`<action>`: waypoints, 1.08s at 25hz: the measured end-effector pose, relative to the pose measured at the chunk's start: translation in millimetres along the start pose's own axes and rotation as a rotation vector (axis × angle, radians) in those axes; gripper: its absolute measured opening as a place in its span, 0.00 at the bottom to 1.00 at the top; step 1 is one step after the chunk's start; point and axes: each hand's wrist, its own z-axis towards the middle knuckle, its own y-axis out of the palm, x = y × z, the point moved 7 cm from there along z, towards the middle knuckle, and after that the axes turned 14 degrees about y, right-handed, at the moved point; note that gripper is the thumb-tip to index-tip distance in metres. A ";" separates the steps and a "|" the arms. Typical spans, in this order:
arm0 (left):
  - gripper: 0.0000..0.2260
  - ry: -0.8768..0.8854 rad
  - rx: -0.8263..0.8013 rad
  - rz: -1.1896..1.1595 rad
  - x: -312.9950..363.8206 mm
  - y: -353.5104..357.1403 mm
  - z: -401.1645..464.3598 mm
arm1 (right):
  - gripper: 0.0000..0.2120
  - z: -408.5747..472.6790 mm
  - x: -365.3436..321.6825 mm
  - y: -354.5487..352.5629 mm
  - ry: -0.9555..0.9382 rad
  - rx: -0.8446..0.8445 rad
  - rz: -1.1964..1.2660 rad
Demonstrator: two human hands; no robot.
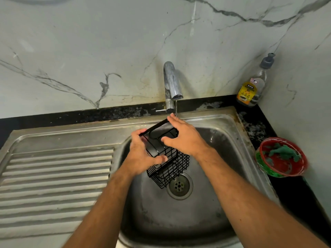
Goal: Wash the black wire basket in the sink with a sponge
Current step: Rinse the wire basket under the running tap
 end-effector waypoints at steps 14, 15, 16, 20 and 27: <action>0.51 -0.162 -0.113 0.469 38.6 7.6 19.6 | 0.19 0.2 22.2 20.5 0.147 -0.049 0.147; 0.49 -0.179 -0.111 0.433 39.3 7.4 19.8 | 0.19 0.3 20.4 18.8 0.120 -0.009 0.144; 0.46 -0.192 -0.105 0.378 40.1 7.3 20.4 | 0.19 -0.6 17.8 14.1 0.089 0.041 0.154; 0.44 -0.279 0.054 0.013 21.4 5.2 14.0 | 0.18 -9.5 3.8 -3.2 0.012 0.121 0.344; 0.39 -0.274 0.205 -0.384 2.5 17.2 -15.5 | 0.25 -26.3 -7.5 6.7 -0.157 0.051 -0.046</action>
